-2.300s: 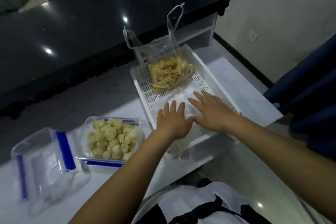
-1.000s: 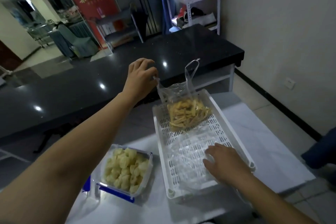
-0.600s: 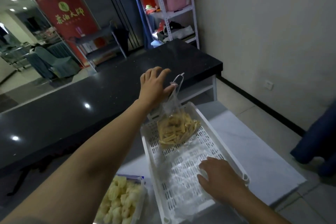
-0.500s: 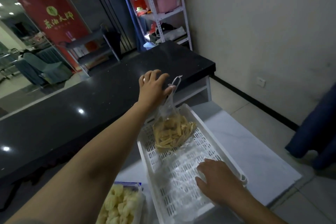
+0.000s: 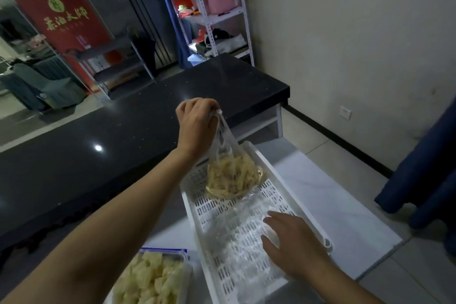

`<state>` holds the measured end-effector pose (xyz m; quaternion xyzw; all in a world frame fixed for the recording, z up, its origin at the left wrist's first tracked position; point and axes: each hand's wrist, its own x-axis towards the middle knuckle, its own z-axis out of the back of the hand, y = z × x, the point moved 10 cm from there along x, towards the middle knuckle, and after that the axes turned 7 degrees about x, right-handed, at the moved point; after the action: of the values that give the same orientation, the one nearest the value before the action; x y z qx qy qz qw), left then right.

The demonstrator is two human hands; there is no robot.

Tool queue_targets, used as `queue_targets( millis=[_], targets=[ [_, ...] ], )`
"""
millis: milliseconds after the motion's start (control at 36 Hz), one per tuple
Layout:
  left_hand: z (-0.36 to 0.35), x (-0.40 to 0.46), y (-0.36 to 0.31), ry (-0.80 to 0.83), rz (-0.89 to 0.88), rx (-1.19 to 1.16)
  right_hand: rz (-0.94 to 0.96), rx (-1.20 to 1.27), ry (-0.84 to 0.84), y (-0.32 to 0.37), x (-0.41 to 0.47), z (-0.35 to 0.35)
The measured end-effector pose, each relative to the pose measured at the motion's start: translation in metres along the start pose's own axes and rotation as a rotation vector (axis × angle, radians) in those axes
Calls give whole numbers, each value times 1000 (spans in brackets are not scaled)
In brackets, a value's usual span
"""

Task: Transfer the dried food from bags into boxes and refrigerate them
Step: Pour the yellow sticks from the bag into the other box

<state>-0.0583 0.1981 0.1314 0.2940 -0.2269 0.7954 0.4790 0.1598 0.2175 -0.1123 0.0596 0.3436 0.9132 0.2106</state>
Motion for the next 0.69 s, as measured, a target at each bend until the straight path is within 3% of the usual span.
queue_targets(
  millis=[306, 417, 528, 611, 694],
  targets=[
    [106, -11, -20, -181, 13, -30, 40, 353, -176, 24, -6, 54],
    [154, 2, -32, -190, 31, -71, -93, 853, -171, 41, 1, 77],
    [194, 8, -37, -174, 79, -235, -381, 1590, 157, 60, 14, 37],
    [208, 5, -26, -120, 207, -291, -393, 1931, 384, 90, 14, 9],
    [211, -13, -4, -18, 362, -358, -326, 2109, 529, 120, 7, -10]
  ],
)
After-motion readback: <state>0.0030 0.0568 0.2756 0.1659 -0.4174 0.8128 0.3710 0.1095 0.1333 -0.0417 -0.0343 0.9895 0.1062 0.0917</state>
